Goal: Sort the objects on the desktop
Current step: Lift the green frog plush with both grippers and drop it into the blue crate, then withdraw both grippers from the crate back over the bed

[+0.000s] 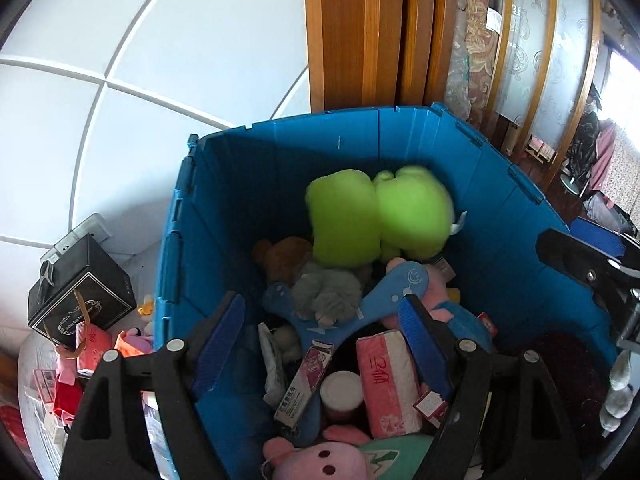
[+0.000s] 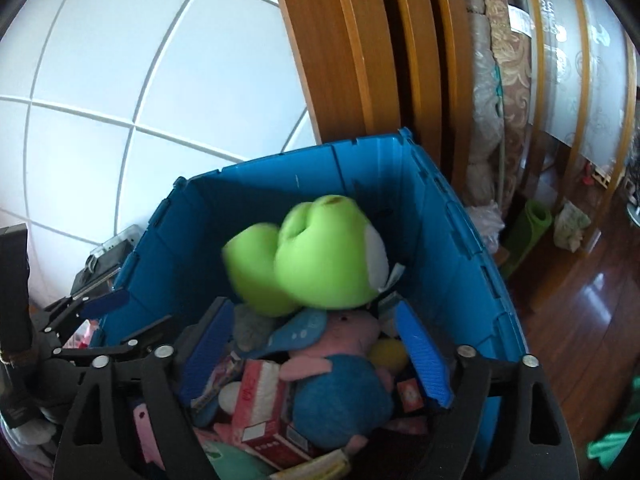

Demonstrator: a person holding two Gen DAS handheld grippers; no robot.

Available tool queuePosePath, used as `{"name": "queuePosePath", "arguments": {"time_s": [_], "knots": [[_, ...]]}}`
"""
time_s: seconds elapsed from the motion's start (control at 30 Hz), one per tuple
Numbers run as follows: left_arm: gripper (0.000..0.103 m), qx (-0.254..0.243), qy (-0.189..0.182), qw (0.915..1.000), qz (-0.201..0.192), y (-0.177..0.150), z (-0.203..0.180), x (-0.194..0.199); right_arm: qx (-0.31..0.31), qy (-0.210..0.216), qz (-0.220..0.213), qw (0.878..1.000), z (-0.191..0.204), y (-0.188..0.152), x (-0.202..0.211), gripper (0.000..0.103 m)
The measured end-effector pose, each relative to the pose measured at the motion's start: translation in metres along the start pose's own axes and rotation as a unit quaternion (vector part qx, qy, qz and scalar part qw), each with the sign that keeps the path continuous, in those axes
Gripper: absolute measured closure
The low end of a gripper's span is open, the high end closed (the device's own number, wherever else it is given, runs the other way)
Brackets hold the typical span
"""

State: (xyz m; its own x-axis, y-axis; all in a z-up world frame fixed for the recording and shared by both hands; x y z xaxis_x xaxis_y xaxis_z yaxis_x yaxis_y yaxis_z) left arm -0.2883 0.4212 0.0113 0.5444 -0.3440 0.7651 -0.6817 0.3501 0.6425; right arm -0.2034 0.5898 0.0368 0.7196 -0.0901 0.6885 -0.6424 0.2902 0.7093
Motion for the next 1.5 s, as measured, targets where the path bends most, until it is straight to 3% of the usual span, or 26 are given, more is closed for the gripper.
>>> {"name": "queuePosePath", "arguments": {"time_s": [0.07, 0.27, 0.47, 0.57, 0.8, 0.97, 1.23, 1.37, 1.5], "knots": [[0.023, 0.002, -0.001, 1.0, -0.003, -0.002, 0.005, 0.005, 0.003, -0.003, -0.005, 1.0, 0.001, 0.002, 0.003, 0.001], [0.023, 0.01, 0.013, 0.9995, -0.028, -0.011, 0.017, 0.039, 0.013, -0.003, -0.024, 1.0, 0.016, 0.001, 0.03, 0.0], [0.02, 0.025, 0.045, 0.9941, -0.096, -0.038, 0.051, 0.098, 0.036, 0.032, -0.052, 0.997, 0.055, -0.006, 0.067, 0.0], [0.011, 0.038, 0.066, 0.9897, -0.121, -0.062, 0.079, 0.125, 0.044, 0.056, -0.066, 0.995, 0.085, -0.012, 0.082, 0.0], [0.011, 0.092, 0.112, 0.9792, -0.142, -0.128, 0.178, 0.173, 0.087, 0.121, -0.075, 0.986, 0.181, -0.038, 0.097, 0.0], [0.011, 0.123, 0.159, 0.9703, -0.135, -0.18, 0.256, 0.196, 0.116, 0.166, -0.059, 0.977, 0.263, -0.063, 0.096, 0.0], [0.011, 0.183, 0.182, 0.9614, -0.095, -0.263, 0.354, 0.195, 0.14, 0.217, -0.01, 0.966, 0.377, -0.117, 0.066, 0.0], [0.011, 0.207, 0.184, 0.9581, -0.072, -0.309, 0.376, 0.173, 0.151, 0.205, 0.023, 0.967, 0.408, -0.159, 0.031, 0.0], [0.011, 0.228, 0.17, 0.958, -0.036, -0.35, 0.38, 0.132, 0.166, 0.168, 0.051, 0.97, 0.413, -0.201, -0.015, 0.0]]}}
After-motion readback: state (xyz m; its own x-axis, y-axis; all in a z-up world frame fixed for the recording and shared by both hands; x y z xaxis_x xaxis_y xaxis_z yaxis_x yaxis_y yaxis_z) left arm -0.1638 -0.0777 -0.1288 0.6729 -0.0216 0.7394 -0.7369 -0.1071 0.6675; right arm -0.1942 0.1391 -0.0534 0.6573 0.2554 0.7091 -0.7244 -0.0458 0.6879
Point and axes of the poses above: each gripper's, at about its wrist camera, not at the fingertips, and x roughly against the way its jaws point, z to its left, y to its top, the point moved 3 cm from there along -x, roughly the way its jaws point, and after that the axes turned 4 degrees about -y, right-handed, at the moved point
